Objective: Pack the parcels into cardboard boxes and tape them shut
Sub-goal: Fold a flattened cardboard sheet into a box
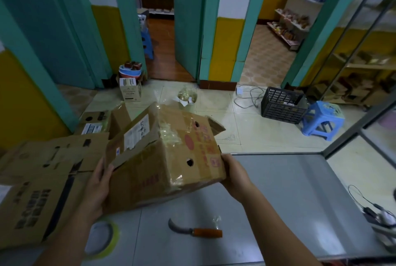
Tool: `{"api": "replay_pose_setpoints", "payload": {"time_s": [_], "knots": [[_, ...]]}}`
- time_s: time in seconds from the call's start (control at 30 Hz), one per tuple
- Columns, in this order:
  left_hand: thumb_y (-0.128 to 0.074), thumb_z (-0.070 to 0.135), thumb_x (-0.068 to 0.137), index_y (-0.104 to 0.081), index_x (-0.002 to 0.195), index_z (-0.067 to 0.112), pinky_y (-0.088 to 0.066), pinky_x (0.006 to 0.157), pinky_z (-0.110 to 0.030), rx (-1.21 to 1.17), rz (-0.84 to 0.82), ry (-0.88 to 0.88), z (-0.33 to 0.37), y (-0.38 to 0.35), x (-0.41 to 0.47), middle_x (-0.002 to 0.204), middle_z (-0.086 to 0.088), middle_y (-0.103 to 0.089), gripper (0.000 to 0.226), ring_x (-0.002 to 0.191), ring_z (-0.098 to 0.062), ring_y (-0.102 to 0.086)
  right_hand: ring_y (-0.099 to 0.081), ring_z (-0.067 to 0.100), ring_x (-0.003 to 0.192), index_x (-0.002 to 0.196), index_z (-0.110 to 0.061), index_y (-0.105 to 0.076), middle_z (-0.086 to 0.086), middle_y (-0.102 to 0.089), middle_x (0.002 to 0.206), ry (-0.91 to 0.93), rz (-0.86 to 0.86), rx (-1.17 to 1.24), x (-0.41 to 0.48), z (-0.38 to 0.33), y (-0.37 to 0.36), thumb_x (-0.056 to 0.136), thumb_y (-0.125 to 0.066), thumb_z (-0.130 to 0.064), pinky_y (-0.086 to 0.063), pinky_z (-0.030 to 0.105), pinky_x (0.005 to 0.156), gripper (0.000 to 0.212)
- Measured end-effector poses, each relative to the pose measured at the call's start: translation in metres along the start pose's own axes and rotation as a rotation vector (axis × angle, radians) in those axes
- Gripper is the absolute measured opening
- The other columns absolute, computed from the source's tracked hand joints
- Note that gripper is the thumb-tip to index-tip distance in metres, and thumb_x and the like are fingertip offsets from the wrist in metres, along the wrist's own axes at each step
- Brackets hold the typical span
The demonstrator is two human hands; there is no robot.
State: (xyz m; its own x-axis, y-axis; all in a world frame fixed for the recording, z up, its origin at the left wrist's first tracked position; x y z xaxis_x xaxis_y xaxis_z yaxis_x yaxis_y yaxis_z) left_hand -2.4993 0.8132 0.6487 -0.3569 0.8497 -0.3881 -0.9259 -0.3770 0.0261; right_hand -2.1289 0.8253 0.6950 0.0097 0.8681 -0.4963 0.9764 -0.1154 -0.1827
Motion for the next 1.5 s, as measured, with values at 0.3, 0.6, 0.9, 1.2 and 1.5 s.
{"api": "replay_pose_setpoints", "payload": {"time_s": [0.3,0.6,0.9,1.2,1.5], "knots": [[-0.048,0.029,0.11,-0.03,0.164,0.03,-0.048,0.089,-0.034,0.1,-0.013,-0.169,0.014,0.001,-0.018,0.14,0.003,-0.048,0.057,0.116,-0.018,-0.054,-0.069,0.02,0.116,0.159,-0.054,0.0,0.001,-0.063,0.14,0.119,-0.025,-0.316,0.003,-0.02,0.002,0.082,-0.064,-0.079,-0.059,0.048,0.094,0.102],[-0.054,0.04,0.107,-0.038,0.151,0.054,-0.049,0.1,-0.04,0.045,0.027,-0.139,0.013,0.008,-0.014,0.14,0.003,-0.055,0.049,0.099,-0.008,-0.062,-0.076,0.024,0.101,0.117,-0.024,-0.058,0.007,-0.075,0.117,0.23,-0.017,-0.168,0.008,-0.019,-0.005,0.082,-0.08,-0.061,-0.063,0.041,0.076,0.055],[-0.069,0.05,0.095,-0.044,0.151,0.054,-0.056,0.095,-0.048,0.087,0.024,-0.148,0.033,0.006,-0.025,0.141,0.0,-0.062,0.061,0.116,-0.023,-0.066,-0.07,0.021,0.101,0.119,-0.017,-0.066,0.001,-0.074,0.108,0.112,0.042,-0.164,0.016,0.005,-0.001,0.105,-0.056,-0.036,-0.057,0.042,0.089,0.026],[-0.078,0.047,0.09,-0.041,0.155,0.042,-0.051,0.105,-0.052,0.361,-0.049,-0.221,0.033,-0.038,-0.023,0.148,0.008,-0.054,0.075,0.136,-0.021,-0.052,-0.06,0.036,0.078,0.082,-0.006,-0.072,0.022,-0.062,0.087,-0.247,0.001,-0.181,0.068,0.084,0.028,0.09,-0.067,-0.03,-0.05,0.043,0.074,0.026],[-0.064,0.052,0.099,-0.038,0.157,0.036,-0.051,0.095,-0.043,0.53,-0.114,-0.211,0.031,-0.064,0.003,0.15,0.006,-0.053,0.066,0.135,-0.022,-0.053,-0.065,0.013,0.113,0.123,-0.018,-0.072,-0.006,-0.071,0.12,0.346,0.441,-0.292,0.041,0.0,0.022,0.105,-0.055,-0.029,-0.051,0.029,0.099,0.026]]}}
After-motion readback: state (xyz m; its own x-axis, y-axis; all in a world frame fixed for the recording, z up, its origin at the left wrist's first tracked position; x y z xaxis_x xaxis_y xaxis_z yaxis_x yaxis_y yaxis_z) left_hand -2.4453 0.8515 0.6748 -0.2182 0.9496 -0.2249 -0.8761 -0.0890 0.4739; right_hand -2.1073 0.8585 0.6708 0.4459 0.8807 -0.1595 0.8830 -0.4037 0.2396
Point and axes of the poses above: each hand's wrist, its own x-axis towards the middle knuckle, its own y-axis out of the back of the hand, z = x × y, the point moved 1 cm from there along x, towards the middle knuckle
